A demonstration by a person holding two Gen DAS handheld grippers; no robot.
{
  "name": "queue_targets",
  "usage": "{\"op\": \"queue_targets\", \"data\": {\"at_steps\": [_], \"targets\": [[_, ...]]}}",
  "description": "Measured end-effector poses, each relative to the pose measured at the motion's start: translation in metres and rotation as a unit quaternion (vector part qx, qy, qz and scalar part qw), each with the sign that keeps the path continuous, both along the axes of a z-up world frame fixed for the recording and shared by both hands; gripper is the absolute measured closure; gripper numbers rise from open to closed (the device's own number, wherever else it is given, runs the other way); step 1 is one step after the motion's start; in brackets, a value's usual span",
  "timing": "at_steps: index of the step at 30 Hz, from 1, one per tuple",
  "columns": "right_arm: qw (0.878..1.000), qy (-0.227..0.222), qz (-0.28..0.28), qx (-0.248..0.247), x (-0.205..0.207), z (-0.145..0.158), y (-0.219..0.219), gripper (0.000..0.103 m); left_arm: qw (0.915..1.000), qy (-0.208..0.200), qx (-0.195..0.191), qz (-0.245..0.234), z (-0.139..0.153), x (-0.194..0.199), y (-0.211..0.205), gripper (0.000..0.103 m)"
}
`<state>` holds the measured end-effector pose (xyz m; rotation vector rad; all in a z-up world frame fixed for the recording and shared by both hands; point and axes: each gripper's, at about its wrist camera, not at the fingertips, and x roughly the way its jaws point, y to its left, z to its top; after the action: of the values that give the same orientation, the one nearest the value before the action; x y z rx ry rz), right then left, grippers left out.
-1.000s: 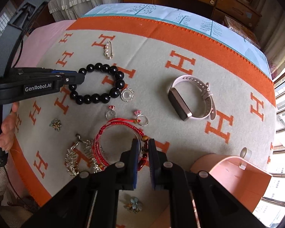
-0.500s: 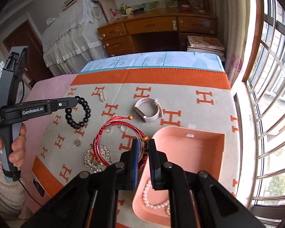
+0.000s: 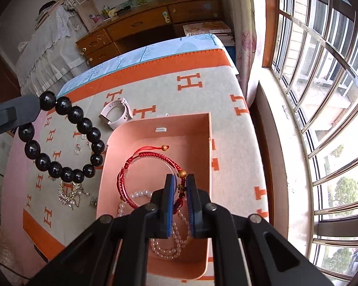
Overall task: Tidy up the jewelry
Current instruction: 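Drop the red bracelet into the pink box with the right gripper while the left drops the black bracelet in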
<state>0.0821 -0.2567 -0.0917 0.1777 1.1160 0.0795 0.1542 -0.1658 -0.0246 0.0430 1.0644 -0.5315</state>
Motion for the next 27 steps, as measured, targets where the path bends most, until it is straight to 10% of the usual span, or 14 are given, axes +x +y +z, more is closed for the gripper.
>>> {"op": "queue_targets", "data": {"at_steps": [13,18,27], "targets": [[1.0,-0.001,-0.025,0.012,0.001,-0.023,-0.003,0.092,0.9983,0.03,0.048,-0.01,-0.066,0.023,-0.03,0.088],[1.0,-0.005,-0.028,0.01,-0.006,-0.019,-0.001,0.092,0.9995,0.003,0.031,-0.005,-0.059,0.018,-0.02,0.044],[0.998,-0.039,-0.057,0.006,-0.032,0.002,-0.003,0.092,0.9998,-0.02,0.008,0.001,-0.043,0.005,-0.005,0.042]]}}
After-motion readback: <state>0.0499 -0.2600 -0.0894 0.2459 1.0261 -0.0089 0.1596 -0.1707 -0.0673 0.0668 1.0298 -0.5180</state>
